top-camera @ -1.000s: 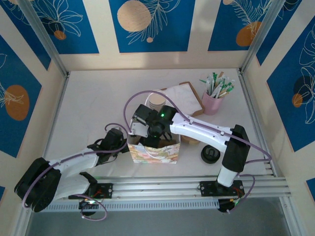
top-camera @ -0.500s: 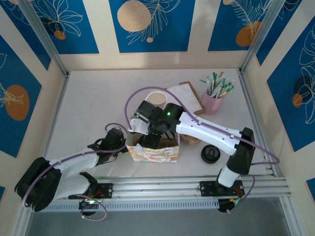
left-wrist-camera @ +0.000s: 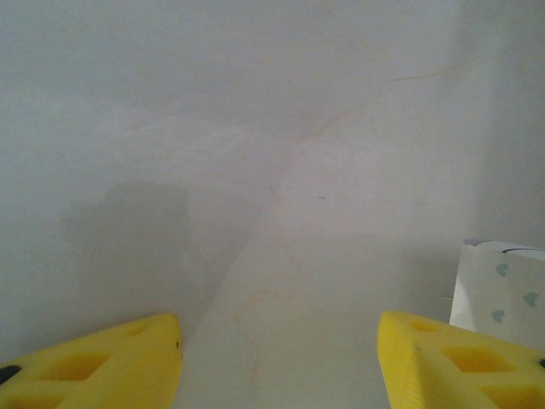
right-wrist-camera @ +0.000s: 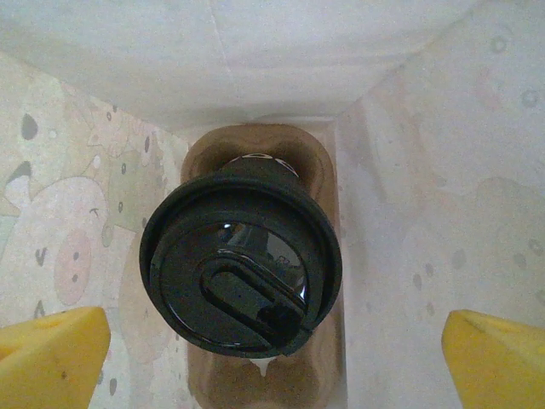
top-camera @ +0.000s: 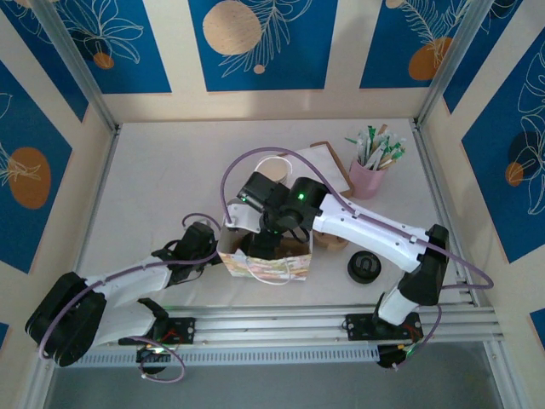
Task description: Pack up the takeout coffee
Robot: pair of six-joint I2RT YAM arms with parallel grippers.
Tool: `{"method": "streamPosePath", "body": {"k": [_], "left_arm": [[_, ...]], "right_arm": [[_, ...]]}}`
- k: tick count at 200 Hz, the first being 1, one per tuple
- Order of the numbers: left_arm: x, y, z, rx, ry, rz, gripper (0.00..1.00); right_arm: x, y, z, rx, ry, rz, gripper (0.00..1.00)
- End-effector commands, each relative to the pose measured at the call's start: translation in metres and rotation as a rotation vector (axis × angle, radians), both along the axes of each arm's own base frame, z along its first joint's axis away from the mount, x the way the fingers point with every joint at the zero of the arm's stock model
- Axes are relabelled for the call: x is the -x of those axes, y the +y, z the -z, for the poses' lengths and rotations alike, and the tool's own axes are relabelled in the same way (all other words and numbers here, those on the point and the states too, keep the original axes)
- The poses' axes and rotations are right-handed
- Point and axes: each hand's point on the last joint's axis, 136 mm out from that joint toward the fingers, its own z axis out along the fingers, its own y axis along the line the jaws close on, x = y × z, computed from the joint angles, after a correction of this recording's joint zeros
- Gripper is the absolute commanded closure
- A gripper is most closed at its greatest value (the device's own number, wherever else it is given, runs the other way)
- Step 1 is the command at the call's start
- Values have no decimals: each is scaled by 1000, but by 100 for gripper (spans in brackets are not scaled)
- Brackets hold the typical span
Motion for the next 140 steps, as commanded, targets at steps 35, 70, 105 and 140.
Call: {"method": "streamPosePath", "body": {"k": [35,70,105,140], "left_arm": [[17,-17,6,34,65,88,37],[17,-17,5,29,64,91,37],[18,-15,6,22,65,86,37],[18,-14,7,18,66,85,37]], "right_arm": [[7,4,8,5,56,-10,6],[12,6,25,35,122,-12,10],[18,8,29,44,160,-26,11],[9,8,15,14,85,-25,11]]}}
